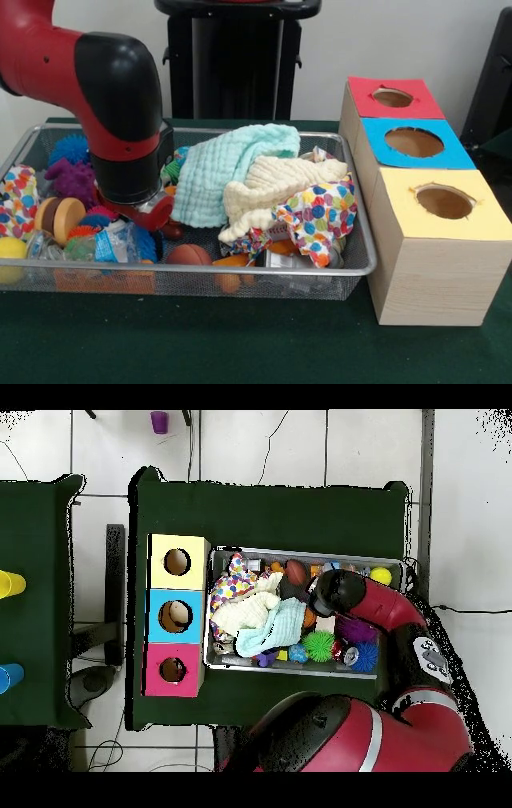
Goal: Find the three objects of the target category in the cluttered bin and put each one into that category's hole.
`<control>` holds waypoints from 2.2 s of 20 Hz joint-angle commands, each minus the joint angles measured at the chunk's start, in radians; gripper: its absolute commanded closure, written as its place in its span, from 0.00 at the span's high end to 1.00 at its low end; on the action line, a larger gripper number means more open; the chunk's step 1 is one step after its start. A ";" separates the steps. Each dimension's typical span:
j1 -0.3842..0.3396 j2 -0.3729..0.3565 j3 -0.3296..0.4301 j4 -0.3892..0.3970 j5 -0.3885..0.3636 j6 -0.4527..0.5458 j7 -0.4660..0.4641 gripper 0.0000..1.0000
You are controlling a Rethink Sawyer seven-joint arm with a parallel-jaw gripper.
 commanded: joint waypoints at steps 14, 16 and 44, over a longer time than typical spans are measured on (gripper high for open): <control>-0.031 0.032 0.003 0.162 -0.155 -0.178 0.045 1.00; -0.022 -0.008 0.021 0.222 -0.125 -0.164 0.073 1.00; 0.055 -0.095 0.016 0.355 0.176 0.034 0.222 1.00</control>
